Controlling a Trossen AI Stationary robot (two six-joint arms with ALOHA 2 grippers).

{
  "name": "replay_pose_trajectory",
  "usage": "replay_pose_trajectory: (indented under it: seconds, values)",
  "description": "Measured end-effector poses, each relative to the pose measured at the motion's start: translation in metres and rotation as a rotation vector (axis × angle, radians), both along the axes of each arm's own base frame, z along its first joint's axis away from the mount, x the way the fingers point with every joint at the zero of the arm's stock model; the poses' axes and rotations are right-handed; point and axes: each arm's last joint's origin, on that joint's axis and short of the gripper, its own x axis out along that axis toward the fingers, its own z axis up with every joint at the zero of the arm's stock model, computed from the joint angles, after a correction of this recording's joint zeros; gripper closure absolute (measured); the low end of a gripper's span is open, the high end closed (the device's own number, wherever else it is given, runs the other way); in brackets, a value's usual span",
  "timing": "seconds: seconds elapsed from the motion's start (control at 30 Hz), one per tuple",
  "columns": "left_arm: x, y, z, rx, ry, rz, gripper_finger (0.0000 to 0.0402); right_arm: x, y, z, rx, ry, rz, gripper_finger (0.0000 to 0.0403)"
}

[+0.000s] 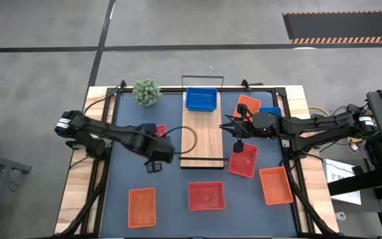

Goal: Stack baskets on shelf by color
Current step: Put the left red bin on the shelf

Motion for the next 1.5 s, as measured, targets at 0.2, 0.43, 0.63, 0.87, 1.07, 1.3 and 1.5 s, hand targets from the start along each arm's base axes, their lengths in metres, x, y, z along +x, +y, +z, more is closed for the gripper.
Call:
replay_pose_trajectory:
  seconds: [0.2, 0.43, 0.63, 0.87, 1.07, 1.3, 1.5]
  values:
    - [0.041, 0.027, -0.006, 0.056, -0.014, -0.182, 0.0401, -0.001, 0.000, -0.001, 0.008, 0.014, -0.003, 0.0394]
    - [0.073, 0.051, -0.013, 0.095, -0.093, -0.253, 0.0401, -0.001, 0.000, -0.002, 0.010, 0.017, -0.004, 0.0394]
    - [0.089, 0.055, -0.025, 0.079, -0.154, -0.255, 0.0401, -0.001, 0.000, -0.002, 0.014, 0.019, -0.006, 0.0394]
    - [0.099, 0.054, -0.035, 0.061, -0.171, -0.267, 0.0390, -0.001, 0.000, -0.002, 0.014, 0.023, -0.006, 0.0394]
    - [0.108, 0.056, -0.029, 0.077, -0.284, -0.248, 0.0350, -0.001, 0.000, -0.002, 0.017, 0.023, -0.007, 0.0394]
    - [0.106, 0.058, -0.026, 0.075, -0.283, -0.247, 0.0311, -0.002, 0.000, -0.004, 0.033, 0.039, -0.014, 0.0394]
    - [0.061, 0.059, -0.007, 0.076, -0.096, -0.236, 0.0307, -0.002, 0.000, -0.004, 0.040, 0.040, -0.017, 0.0394]
